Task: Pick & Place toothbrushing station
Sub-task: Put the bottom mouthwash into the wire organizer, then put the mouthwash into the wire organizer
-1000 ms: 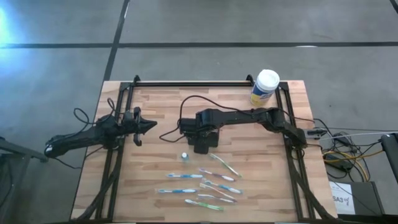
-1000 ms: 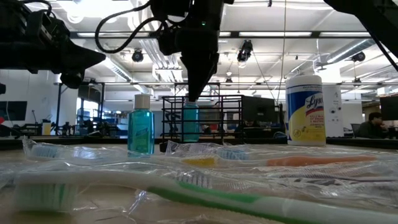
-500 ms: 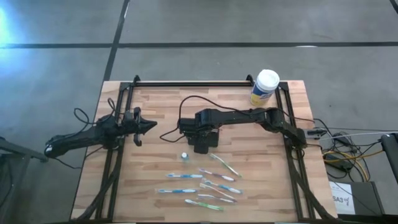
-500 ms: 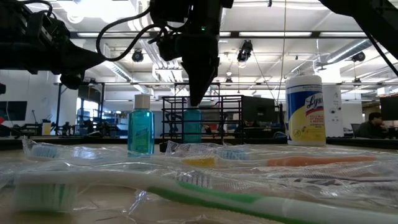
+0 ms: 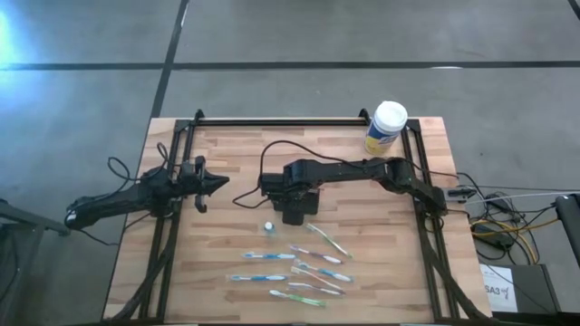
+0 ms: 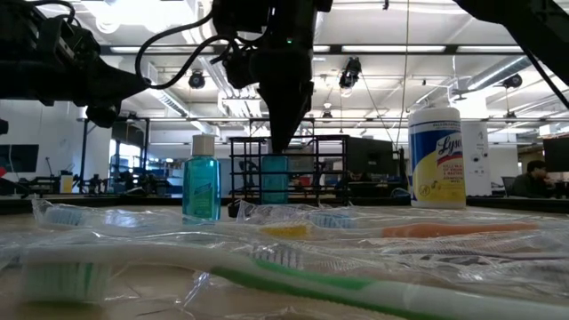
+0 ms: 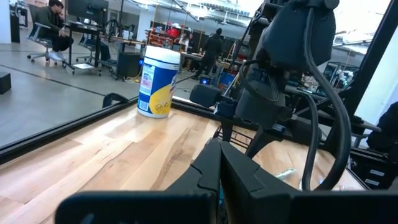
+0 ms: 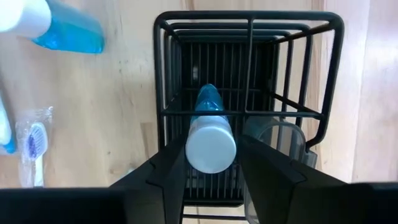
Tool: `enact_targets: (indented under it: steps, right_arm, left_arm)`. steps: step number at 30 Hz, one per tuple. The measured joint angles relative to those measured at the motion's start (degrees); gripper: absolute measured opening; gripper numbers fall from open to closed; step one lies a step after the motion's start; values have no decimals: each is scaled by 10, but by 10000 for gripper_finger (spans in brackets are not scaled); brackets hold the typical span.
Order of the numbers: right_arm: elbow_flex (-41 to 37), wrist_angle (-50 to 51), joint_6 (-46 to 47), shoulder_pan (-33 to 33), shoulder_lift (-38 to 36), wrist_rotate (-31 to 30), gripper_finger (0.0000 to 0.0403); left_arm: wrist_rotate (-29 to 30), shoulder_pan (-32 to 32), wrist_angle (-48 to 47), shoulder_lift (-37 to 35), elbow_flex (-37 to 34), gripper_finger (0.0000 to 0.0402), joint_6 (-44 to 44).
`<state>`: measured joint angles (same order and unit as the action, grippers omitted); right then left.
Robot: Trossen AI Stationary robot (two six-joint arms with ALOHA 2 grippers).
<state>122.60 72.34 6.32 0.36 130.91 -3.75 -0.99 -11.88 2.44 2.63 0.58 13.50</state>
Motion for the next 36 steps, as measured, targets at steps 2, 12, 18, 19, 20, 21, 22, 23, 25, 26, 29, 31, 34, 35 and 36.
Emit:
enact_targets:
  steps: [2,12,18,19,20,21,22,23,25,26,29,31,34,35,36]
  right_arm:
    - [9,0,-1,0,0,-1,141]
    - [45,27,-3,0,-2,-2,133]
    - [99,84,4,0,-3,-13,139]
    - [110,93,4,0,-6,-17,140]
    - [121,101,4,0,-8,-22,141]
    - [124,101,1,0,-13,-23,141]
    - [122,95,-3,0,-26,-23,141]
    - [117,90,-6,2,-39,-25,140]
    - [117,74,-12,9,-67,-29,135]
    - [117,66,-15,14,-86,-32,132]
    - [116,10,-32,34,-147,-50,118]
    - [109,-31,-55,48,-193,-56,109]
    - [77,-101,-89,70,-267,-60,94]
    - [59,-124,-96,78,-294,-61,89]
    - [37,-150,-102,87,-321,-61,83]
  left_arm:
    - [0,0,0,0,0,7,0]
    - [0,0,0,0,0,7,1]
    - [0,0,0,0,0,7,1]
    - [0,0,0,0,0,7,1]
    - [0,0,0,0,0,7,1]
    - [0,0,0,0,0,7,1]
    - [0,0,0,0,0,7,1]
    - [0,0,0,0,0,7,1]
    - [0,0,0,0,0,7,2]
    - [0,0,-1,0,0,7,2]
    - [0,0,-7,0,0,7,2]
    - [0,0,-12,1,0,7,4]
    - [-4,0,-16,2,0,7,12]
    - [-4,0,-18,2,0,7,16]
    - [-5,0,-18,2,0,7,19]
